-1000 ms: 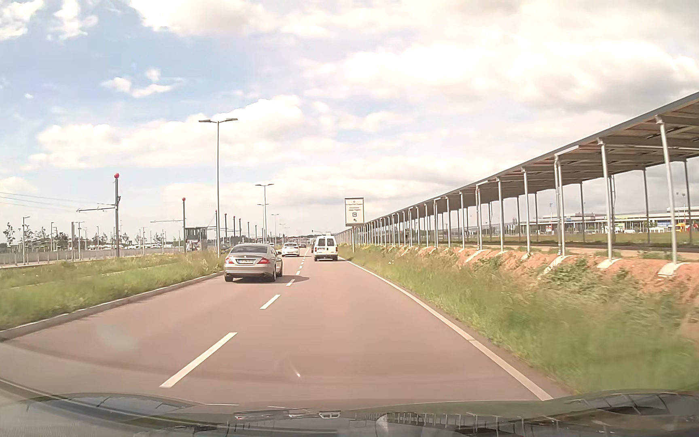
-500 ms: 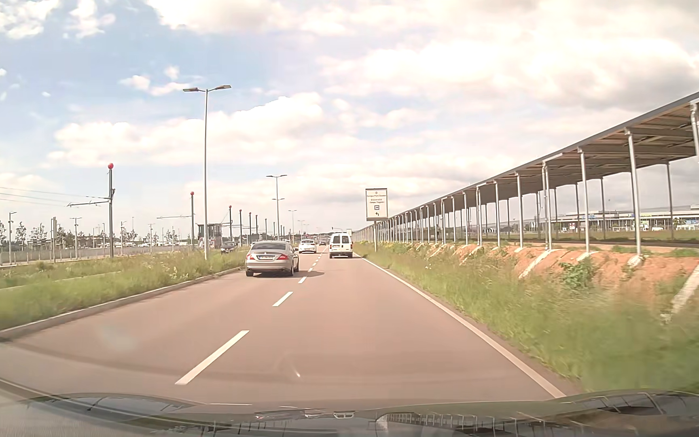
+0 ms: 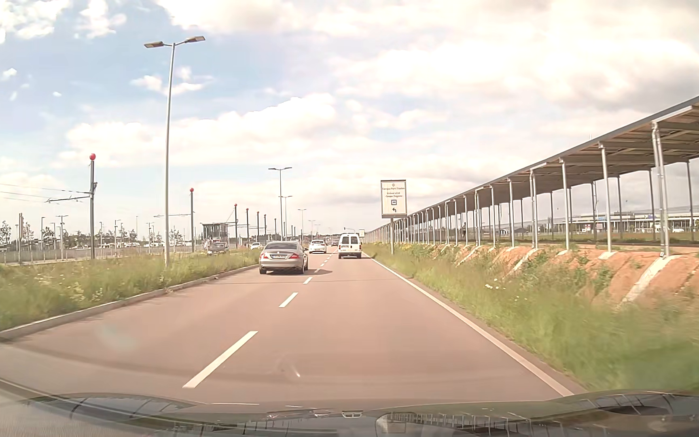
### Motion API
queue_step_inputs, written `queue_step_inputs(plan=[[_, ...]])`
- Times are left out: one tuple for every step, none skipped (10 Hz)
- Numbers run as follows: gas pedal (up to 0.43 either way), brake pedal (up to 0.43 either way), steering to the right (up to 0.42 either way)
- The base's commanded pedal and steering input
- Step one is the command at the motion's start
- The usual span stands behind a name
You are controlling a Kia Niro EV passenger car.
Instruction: Follow the waypoints while adhering to traffic rules and regulations
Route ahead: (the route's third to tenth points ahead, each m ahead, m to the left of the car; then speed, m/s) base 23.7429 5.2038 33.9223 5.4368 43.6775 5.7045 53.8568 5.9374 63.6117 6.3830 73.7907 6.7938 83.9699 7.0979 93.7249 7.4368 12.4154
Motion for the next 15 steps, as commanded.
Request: queue_step_inputs(plan=[[0.098,0.000,-0.017],[0.098,0.000,-0.014],[0.098,0.000,-0.010],[0.098,0.000,-0.009],[0.098,0.000,-0.008],[0.098,0.000,-0.007],[0.098,0.000,-0.007],[0.098,0.000,-0.006],[0.098,0.000,-0.006],[0.098,0.000,-0.006],[0.098,0.000,-0.006],[0.087,0.000,-0.006],[0.087,0.000,-0.006],[0.087,0.000,-0.006],[0.087,0.000,-0.006]])
